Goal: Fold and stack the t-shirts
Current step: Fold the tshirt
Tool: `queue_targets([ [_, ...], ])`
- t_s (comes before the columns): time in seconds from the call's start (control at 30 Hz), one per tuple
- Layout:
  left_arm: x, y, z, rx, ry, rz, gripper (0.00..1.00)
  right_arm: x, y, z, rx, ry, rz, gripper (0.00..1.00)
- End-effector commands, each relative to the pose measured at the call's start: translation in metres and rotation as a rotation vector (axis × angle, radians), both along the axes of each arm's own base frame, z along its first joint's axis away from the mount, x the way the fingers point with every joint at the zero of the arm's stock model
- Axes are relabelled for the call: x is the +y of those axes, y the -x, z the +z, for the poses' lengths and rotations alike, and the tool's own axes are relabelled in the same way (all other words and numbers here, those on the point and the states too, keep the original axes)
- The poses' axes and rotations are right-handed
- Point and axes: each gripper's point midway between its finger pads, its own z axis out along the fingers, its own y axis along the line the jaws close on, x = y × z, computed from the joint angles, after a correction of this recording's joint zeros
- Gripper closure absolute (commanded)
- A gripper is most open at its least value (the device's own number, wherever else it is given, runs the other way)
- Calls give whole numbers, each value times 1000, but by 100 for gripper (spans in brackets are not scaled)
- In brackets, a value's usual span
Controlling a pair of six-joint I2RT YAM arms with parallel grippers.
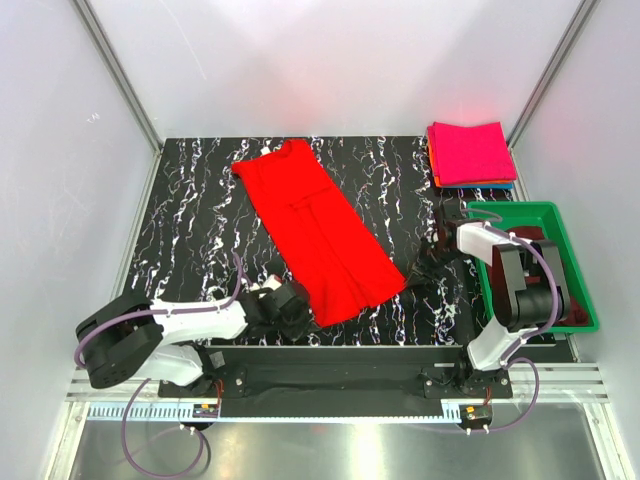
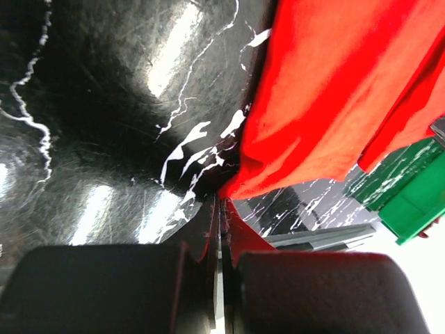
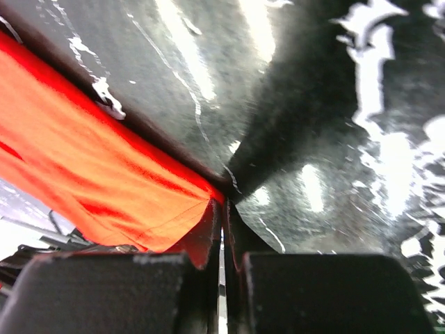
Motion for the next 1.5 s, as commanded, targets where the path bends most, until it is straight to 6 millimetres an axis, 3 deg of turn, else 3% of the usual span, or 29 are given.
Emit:
queue_targets([
  [0.0, 27, 6, -11, 13, -132, -5, 100, -19, 5, 4, 0, 105, -23, 100],
  [0.27, 13, 8, 8, 16, -81, -17, 100, -28, 3, 23, -16, 160, -22, 100],
  [0.5, -10, -3, 29, -20, -10, -29, 100, -21, -27, 63, -99, 128, -38, 100],
  [0.73, -32, -17, 46, -12, 22, -59, 100, -11, -39, 83, -115, 88, -65, 100],
  [0.9, -11, -43, 52, 0, 29, -53, 100, 3, -64, 95, -127, 76, -59, 100],
  [1.07, 19, -88, 62, -49, 16, -56, 100, 27, -89, 104, -147, 65, -41, 100],
  [1.2, 23, -116, 73, -60, 30, -94, 100, 49, -121, 109, -166, 44, -32, 100],
  [1.4, 49, -157, 70, -65, -10, -70, 100, 67, -172, 113, -200, 7, -7, 100],
  [1.47, 60, -172, 73, -79, -20, -49, 100, 72, -180, 112, -195, -1, 8, 100],
])
